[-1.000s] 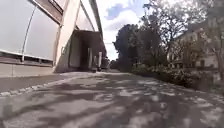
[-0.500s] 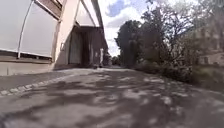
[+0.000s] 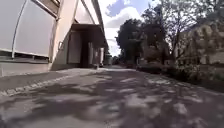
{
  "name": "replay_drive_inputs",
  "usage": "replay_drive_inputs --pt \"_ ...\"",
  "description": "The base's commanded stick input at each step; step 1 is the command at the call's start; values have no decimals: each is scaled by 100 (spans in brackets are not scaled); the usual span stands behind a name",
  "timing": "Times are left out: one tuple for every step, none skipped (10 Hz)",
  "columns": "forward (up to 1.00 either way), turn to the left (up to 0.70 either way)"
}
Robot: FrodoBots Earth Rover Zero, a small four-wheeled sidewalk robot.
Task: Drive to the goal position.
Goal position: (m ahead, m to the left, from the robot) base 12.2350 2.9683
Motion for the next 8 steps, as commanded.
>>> replay_drive_inputs --pt "85 1" --pt "85 1" --pt "85 1" --pt "85 1" --pt "85 1" --pt "85 1" --pt "85 1" --pt "85 1"
